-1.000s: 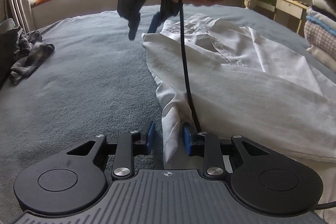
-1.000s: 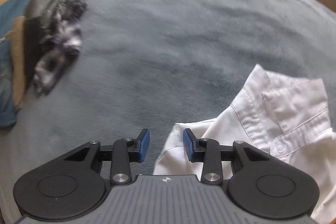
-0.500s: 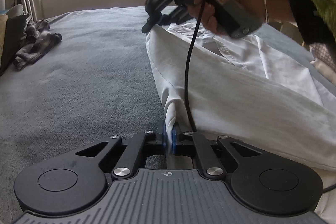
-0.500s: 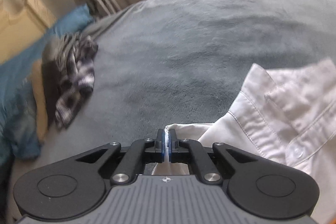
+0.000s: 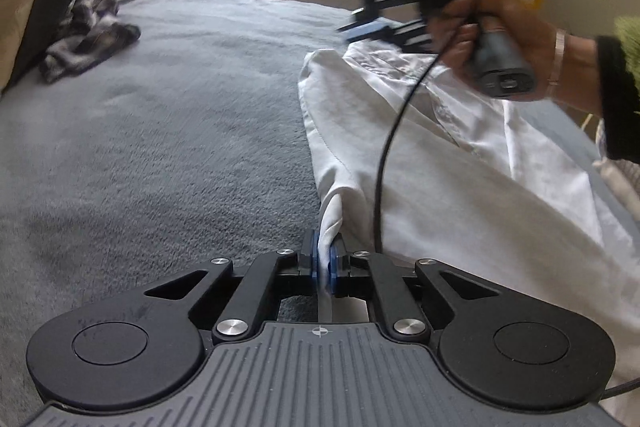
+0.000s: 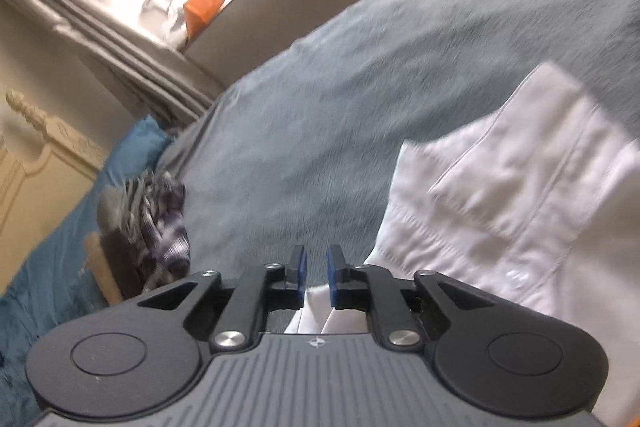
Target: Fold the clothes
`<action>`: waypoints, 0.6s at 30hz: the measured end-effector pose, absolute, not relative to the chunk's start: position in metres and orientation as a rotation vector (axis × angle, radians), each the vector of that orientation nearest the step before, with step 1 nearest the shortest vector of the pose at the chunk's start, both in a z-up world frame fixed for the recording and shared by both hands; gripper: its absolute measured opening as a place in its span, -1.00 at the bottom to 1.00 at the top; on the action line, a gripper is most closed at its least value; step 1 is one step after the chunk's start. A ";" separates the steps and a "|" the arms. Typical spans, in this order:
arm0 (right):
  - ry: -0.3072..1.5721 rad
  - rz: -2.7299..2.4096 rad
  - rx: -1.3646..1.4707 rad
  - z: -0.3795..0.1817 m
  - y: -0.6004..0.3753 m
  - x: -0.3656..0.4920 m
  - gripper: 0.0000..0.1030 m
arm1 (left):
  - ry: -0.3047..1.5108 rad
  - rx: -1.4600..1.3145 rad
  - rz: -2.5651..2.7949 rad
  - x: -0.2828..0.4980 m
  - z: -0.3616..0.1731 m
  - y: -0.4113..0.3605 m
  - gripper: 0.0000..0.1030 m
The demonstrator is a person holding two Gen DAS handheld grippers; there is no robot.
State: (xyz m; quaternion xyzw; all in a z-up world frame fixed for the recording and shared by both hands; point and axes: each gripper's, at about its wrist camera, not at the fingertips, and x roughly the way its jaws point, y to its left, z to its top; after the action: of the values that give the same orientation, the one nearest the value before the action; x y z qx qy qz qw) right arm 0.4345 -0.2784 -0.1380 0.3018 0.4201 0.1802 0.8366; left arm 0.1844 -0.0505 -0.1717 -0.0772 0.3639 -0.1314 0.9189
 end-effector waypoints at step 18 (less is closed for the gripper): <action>0.674 0.317 0.856 -0.042 -0.501 0.244 -0.62 | 0.705 -0.144 -0.235 0.148 -0.129 -0.041 0.00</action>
State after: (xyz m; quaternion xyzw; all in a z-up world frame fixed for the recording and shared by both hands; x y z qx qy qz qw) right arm 0.2440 -0.5013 -0.0420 0.4053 0.3192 0.1500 0.8434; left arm 0.1482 -0.0406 -0.1288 -0.0703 0.3440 -0.1148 0.9293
